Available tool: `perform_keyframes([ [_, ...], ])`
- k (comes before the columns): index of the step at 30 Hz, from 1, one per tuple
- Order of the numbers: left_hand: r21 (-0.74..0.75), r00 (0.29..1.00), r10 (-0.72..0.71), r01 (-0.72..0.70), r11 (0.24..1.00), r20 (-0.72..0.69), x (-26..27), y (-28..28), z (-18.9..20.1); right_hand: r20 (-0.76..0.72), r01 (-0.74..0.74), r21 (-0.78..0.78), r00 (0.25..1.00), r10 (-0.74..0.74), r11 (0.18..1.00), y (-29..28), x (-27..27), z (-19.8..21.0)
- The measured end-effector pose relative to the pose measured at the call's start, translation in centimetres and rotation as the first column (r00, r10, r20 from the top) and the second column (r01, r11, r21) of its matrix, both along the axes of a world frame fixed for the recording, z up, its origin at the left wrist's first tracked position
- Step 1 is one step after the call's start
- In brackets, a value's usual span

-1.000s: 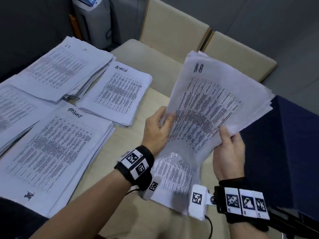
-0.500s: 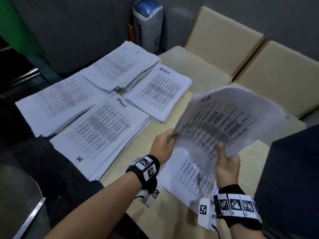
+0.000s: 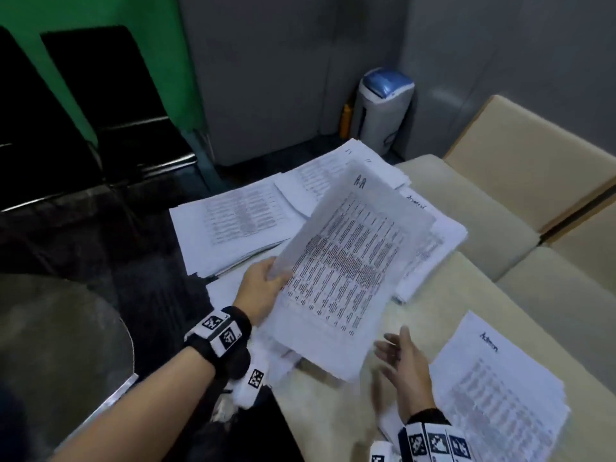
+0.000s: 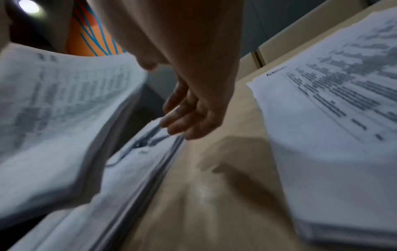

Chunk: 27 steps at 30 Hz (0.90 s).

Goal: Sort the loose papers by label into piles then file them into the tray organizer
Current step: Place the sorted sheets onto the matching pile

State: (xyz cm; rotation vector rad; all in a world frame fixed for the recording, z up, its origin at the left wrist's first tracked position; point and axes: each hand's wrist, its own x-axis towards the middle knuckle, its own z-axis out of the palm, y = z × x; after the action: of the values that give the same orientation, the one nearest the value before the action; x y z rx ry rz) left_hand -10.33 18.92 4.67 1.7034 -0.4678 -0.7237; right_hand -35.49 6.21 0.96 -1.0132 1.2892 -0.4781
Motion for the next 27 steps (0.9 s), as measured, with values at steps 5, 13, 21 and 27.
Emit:
perform_keyframes([
  [5,0.157,0.999,0.009,-0.017,0.987,0.051,13.8,3.8,-1.3,-0.346,-0.285,0.035,0.896,0.279,0.958,2.2,2.4,-5.5],
  [13,0.522,0.948,-0.250,0.114,0.845,0.197,31.6,4.7,-3.9,-0.602,-0.272,-0.078,0.780,0.172,0.959,3.3,5.3,-7.3],
  [21,0.735,0.881,-0.433,0.164,0.657,0.190,35.4,-1.2,-6.4,-0.630,-0.267,-0.071,0.759,0.164,0.961,3.5,5.7,-6.7],
  [27,0.821,0.848,-0.458,0.047,0.569,0.269,35.3,-3.6,-7.1,-0.583,-0.277,-0.068,0.790,0.187,0.958,3.4,6.0,-5.9],
])
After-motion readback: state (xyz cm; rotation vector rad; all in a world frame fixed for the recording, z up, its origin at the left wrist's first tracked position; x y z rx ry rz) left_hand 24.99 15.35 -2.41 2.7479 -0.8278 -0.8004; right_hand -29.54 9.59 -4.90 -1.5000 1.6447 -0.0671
